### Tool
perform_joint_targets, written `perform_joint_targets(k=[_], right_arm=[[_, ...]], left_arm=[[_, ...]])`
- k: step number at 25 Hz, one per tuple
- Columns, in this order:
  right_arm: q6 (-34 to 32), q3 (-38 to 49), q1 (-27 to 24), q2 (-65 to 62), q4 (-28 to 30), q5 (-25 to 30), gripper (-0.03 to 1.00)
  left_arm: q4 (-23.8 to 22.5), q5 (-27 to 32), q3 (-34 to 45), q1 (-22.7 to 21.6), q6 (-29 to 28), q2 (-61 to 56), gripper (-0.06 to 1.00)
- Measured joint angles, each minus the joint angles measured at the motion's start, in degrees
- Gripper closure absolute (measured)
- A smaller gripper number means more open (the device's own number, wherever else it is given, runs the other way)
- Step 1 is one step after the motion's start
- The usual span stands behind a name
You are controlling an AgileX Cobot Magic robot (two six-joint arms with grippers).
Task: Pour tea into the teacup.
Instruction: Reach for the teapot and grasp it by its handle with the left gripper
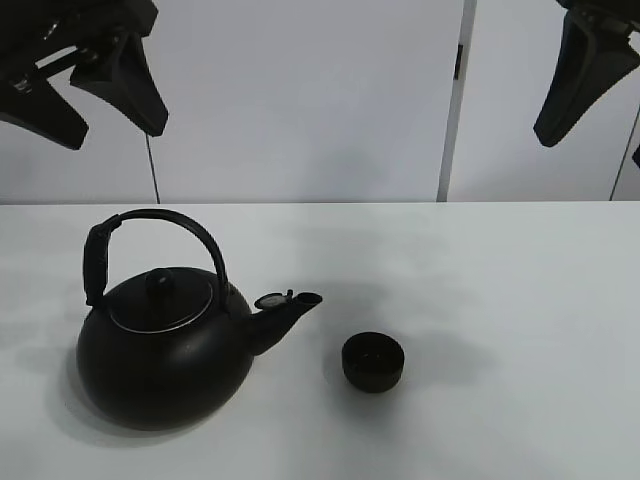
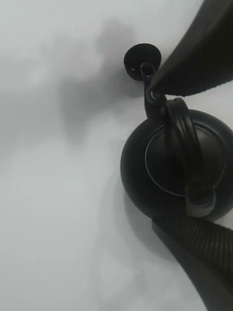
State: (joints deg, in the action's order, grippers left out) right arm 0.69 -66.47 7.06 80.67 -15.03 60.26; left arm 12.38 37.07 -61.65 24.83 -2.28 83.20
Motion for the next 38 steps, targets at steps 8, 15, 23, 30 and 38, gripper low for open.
perform_joint_targets(k=[8, 15, 23, 30, 38], right_arm=[[0.5, 0.0, 0.0, 0.0, 0.0, -0.6, 0.43], [0.6, 0.0, 0.0, 0.0, 0.0, -1.8, 0.43], [0.6, 0.0, 0.0, 0.0, 0.1, -2.4, 0.43], [0.7, 0.0, 0.0, 0.0, 0.1, -2.4, 0.43], [0.9, 0.0, 0.0, 0.0, 0.1, -2.4, 0.43]], left_arm=[[0.0, -2.4, 0.0, 0.0, 0.5, 0.0, 0.44], [0.1, -14.5, 4.3, 0.8, 6.0, -5.1, 0.44], [0.2, -31.3, 17.6, 1.5, 10.9, -20.2, 0.44], [0.4, -47.2, 33.8, 1.5, 10.9, -23.4, 0.44], [-3.4, -64.3, 45.7, 1.5, 7.7, -23.6, 0.44]])
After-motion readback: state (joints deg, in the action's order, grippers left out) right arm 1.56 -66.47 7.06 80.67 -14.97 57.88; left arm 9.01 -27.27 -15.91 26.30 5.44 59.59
